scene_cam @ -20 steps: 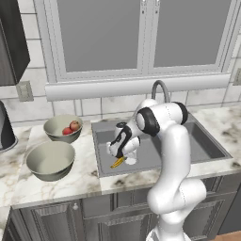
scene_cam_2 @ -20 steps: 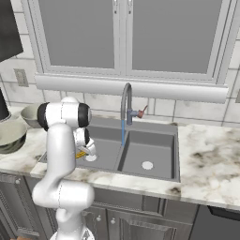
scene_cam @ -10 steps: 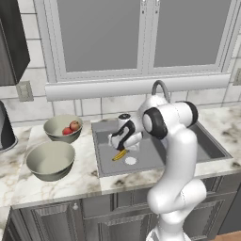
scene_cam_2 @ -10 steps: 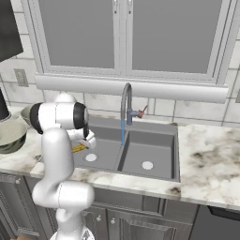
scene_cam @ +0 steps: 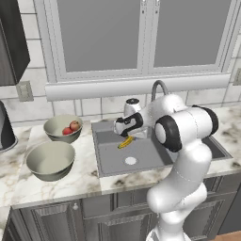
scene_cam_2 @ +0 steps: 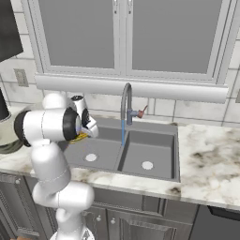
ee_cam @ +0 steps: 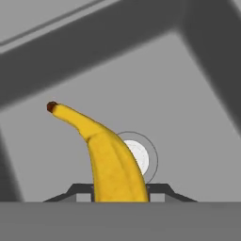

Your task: Pick the peachs from the sink and place them in one bowl. Place the banana in the other bowl. Then turn off the sink faucet.

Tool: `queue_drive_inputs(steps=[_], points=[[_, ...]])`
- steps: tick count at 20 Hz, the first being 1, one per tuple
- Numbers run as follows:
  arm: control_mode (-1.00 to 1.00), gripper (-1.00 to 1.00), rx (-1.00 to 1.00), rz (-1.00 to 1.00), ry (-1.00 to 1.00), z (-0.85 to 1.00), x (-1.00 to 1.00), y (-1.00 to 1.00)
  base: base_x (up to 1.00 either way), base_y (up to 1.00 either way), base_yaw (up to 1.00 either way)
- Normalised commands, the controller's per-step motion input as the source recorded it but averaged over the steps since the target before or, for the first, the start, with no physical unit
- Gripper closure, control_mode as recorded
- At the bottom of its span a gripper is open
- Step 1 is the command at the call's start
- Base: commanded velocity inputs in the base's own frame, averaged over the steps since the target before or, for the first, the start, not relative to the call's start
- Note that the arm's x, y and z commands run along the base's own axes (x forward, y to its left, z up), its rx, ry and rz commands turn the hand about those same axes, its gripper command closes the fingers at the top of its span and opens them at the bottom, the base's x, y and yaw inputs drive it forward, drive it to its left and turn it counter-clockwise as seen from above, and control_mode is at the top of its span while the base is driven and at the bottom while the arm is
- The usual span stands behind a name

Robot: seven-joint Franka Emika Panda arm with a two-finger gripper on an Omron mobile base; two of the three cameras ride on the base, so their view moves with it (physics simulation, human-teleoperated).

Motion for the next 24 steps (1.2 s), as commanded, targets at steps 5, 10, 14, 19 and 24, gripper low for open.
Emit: queue_drive_inputs(steps=[5, 10, 14, 19, 24], points=[[-1.00, 1.00, 0.01, 0.00, -0.01, 0.88, -0.13, -0.01, 0.00, 0.00, 0.00], [-1.00, 1.00, 0.04, 0.00, -0.04, 0.77, -0.19, 0.00, 0.00, 0.00, 0.00], [-1.00, 1.00, 0.05, 0.00, -0.07, 0.64, -0.23, 0.00, 0.00, 0.00, 0.00], [-1.00, 1.00, 0.02, 0.00, -0.05, 0.29, -0.26, 0.07, 0.00, 0.00, 0.00], [-1.00, 1.00, 0.00, 0.00, -0.01, 0.13, -0.23, 0.24, 0.00, 0.00, 0.00]])
